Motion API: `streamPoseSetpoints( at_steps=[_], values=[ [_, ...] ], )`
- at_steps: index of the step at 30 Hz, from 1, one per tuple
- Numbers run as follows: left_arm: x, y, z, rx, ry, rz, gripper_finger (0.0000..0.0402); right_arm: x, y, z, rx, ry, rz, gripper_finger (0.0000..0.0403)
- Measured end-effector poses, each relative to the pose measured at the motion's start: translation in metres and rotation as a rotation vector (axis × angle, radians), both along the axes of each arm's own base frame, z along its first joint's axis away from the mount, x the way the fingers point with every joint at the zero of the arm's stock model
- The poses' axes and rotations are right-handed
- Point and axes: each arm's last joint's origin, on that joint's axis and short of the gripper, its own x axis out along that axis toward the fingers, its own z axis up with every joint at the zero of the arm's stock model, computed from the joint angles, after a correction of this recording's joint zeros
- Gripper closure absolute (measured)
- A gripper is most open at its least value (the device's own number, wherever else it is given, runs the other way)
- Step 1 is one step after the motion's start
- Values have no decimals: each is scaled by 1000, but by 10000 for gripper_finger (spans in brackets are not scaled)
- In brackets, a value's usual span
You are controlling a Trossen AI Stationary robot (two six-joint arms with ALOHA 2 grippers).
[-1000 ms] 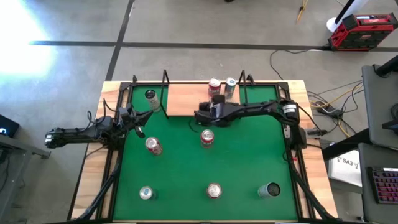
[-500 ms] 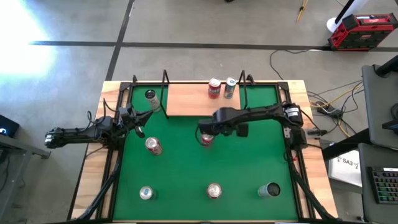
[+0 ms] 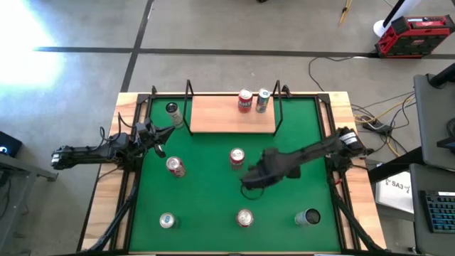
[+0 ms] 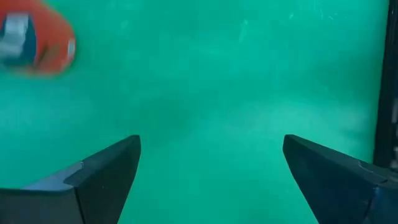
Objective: Place canned beverage on shelf
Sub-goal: Put the bottom white-yellow soda can on the shelf
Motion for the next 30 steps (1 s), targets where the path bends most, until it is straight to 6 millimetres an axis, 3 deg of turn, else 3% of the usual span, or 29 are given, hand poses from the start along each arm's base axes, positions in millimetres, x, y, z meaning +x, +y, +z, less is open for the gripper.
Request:
streamPoseSetpoints(
  at_steps=[11, 17, 23, 30],
  values=[
    [0, 0, 0, 0, -1, 0, 402, -42, 50, 29, 74, -61, 45, 16],
    [0, 0, 0, 0, 0, 0, 402, -71, 75, 41, 123, -92, -93, 16],
    [0, 0, 0, 0, 0, 0, 402, -101, 86, 43, 190, -31, -262, 16],
    [0, 0, 0, 0, 0, 0, 402, -119, 91, 48, 211, -23, -264, 16]
  ],
)
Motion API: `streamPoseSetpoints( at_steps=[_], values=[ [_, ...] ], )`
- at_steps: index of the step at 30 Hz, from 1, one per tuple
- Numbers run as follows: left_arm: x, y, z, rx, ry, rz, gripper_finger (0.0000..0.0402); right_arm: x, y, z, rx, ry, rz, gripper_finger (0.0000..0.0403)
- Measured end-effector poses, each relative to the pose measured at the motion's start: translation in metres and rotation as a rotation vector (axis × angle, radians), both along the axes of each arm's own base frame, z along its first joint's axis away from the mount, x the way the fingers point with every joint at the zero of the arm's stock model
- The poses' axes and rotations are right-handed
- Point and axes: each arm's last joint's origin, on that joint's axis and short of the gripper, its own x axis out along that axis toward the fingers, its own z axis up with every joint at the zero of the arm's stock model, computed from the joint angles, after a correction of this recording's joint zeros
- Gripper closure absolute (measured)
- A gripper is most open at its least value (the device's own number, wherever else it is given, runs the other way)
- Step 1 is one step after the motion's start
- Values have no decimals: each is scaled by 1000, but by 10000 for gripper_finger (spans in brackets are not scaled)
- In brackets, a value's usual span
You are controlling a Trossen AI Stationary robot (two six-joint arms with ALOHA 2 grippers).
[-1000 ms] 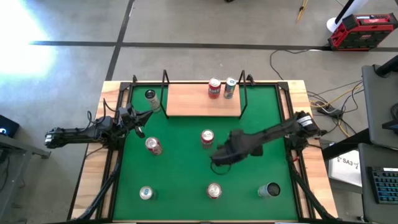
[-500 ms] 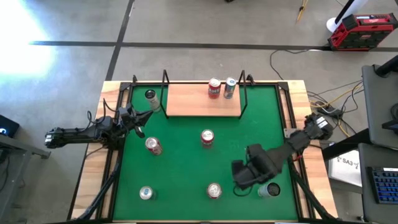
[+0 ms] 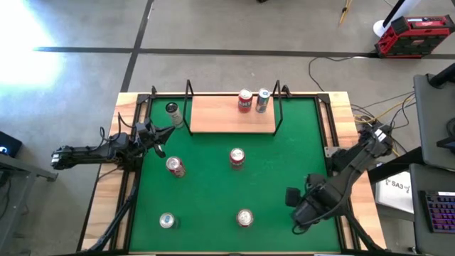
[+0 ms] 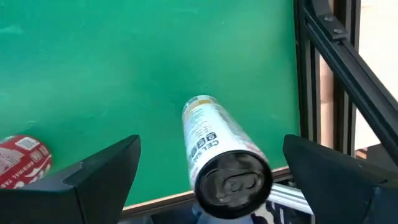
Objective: Place canned beverage on shelf
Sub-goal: Put the bottom white-yellow soda can on the shelf
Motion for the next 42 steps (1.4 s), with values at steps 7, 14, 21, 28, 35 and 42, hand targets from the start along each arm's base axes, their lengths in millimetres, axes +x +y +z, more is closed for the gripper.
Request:
streamPoseSetpoints(
  at_steps=[7, 14, 21, 28, 35, 42],
  values=[
    [0, 0, 0, 0, 0, -1, 402, -15, 17, -18, -53, 48, 48, 16],
    [0, 0, 0, 0, 0, 0, 402, -27, 33, -24, -73, 54, 82, 16],
    [0, 0, 0, 0, 0, -1, 402, -29, 40, -29, -134, -17, 103, 16],
    [0, 0, 0, 0, 0, 0, 402, -24, 44, -34, -144, -58, 178, 17],
    [0, 0, 0, 0, 1, 0, 402, -21, 52, -42, -123, -66, 240, 17],
    [0, 0, 0, 0, 0, 0, 402, -27, 64, -47, -81, -54, 276, 17]
  ],
)
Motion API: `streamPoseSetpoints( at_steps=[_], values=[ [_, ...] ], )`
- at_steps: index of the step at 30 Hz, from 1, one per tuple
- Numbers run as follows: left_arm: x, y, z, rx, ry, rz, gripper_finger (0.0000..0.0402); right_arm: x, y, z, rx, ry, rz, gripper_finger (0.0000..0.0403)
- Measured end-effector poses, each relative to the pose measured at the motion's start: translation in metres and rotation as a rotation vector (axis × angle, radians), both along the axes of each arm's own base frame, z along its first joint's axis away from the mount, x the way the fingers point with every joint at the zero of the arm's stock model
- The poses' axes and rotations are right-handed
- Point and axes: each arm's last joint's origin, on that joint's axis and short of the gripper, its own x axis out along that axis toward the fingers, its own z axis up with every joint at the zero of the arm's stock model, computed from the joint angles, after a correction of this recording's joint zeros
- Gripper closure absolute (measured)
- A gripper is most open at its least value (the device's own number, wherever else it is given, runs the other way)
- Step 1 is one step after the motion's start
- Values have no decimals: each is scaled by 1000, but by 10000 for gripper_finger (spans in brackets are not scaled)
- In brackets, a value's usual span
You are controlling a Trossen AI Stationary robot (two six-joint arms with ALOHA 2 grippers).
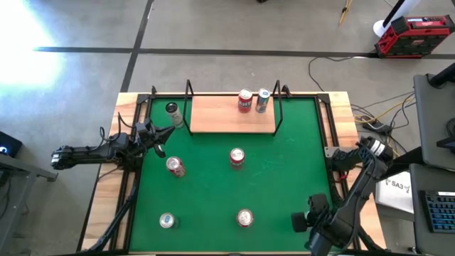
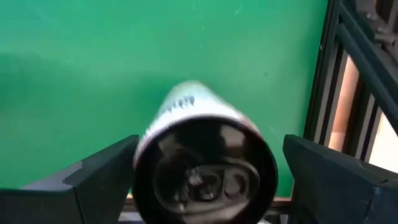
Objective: Place canned beverage on shelf
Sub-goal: Put the bottom white-yellow soda can on the shelf
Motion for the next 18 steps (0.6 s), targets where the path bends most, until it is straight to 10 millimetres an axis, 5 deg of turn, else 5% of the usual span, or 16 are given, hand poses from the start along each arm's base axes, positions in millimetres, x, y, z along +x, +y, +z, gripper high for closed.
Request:
streamPoseSetpoints(
  at_steps=[12, 18],
  values=[
    [0, 0, 0, 0, 0, 0, 402, -2, 4, -6, -47, -8, 29, 18],
    [0, 0, 0, 0, 0, 0, 402, -1, 3, -8, -97, -45, -10, 66]
  ],
)
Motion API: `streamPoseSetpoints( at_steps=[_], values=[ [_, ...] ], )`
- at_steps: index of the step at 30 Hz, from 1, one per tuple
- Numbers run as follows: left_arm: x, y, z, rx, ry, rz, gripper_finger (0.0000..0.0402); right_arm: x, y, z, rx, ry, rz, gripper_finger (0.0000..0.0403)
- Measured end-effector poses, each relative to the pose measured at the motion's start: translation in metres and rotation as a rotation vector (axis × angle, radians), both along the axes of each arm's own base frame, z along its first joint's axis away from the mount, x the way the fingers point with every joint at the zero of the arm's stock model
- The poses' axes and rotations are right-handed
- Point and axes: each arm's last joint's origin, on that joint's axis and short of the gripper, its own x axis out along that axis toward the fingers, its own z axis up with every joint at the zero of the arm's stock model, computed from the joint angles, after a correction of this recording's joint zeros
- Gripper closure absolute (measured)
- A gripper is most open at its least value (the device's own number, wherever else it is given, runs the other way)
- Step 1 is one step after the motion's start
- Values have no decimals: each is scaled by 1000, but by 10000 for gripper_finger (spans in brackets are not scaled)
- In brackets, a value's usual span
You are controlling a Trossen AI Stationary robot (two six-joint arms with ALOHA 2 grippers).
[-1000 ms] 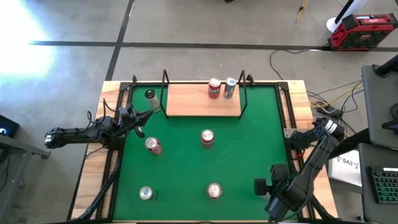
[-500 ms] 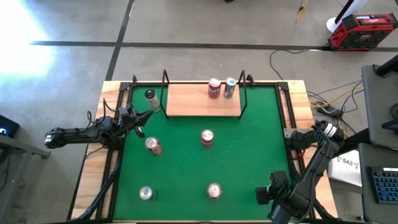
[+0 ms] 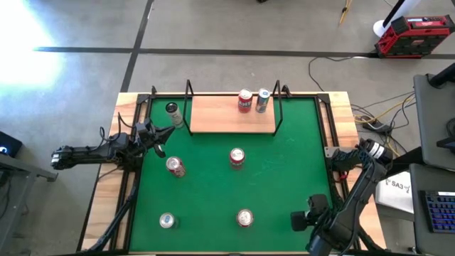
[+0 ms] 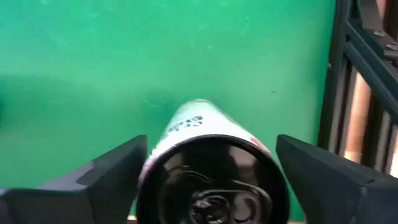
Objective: Place canned beverage on shelf
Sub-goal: Put the bottom white-yellow soda can on the shelf
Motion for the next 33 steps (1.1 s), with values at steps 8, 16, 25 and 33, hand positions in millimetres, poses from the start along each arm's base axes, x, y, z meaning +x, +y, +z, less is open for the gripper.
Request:
streamPoseSetpoints(
  at_steps=[8, 16, 25, 33],
  values=[
    [0, 0, 0, 0, 0, 0, 402, 2, 2, -3, 4, -4, 9, 162],
    [0, 0, 0, 0, 0, 0, 402, 10, -7, -1, -5, 9, 12, 162],
    [0, 0, 0, 0, 1, 0, 402, 42, -58, 22, -45, -41, 102, 162],
    [0, 0, 0, 0, 0, 0, 402, 80, -142, 45, -22, -26, 217, 162]
  ],
)
